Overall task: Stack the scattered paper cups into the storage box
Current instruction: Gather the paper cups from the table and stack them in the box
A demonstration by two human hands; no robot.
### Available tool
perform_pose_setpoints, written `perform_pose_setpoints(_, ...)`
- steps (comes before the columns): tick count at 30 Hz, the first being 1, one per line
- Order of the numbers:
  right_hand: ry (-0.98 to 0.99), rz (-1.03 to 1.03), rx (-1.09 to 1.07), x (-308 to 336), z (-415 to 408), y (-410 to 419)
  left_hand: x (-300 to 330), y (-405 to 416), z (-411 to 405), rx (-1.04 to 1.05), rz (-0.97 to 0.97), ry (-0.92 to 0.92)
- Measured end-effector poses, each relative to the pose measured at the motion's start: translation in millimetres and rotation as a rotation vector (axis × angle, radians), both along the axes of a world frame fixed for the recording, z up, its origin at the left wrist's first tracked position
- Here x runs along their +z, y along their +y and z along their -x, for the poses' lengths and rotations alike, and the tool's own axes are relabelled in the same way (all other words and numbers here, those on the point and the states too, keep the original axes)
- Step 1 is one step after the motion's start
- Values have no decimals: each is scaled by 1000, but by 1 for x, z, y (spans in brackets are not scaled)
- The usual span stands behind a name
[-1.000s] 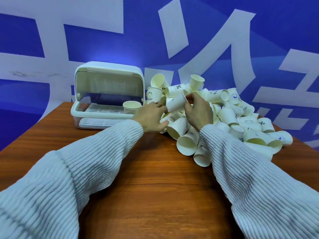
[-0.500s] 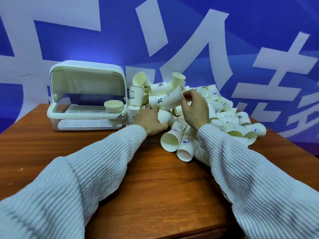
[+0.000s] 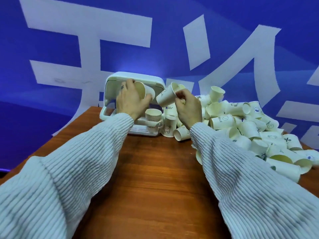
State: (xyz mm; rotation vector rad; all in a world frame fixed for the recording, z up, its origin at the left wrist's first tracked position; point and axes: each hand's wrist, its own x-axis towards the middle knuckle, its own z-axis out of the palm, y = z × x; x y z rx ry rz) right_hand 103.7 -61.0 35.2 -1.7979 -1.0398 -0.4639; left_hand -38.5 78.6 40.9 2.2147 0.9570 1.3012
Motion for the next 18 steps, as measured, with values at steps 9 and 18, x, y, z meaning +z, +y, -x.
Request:
perform_pose_setpoints(9, -151, 517, 32, -6, -7, 58, -13, 48, 22, -3, 30, -73)
perform_pose_setpoints(18, -92, 704, 176, -25, -3, 63, -13, 47, 1, -165, -62, -33)
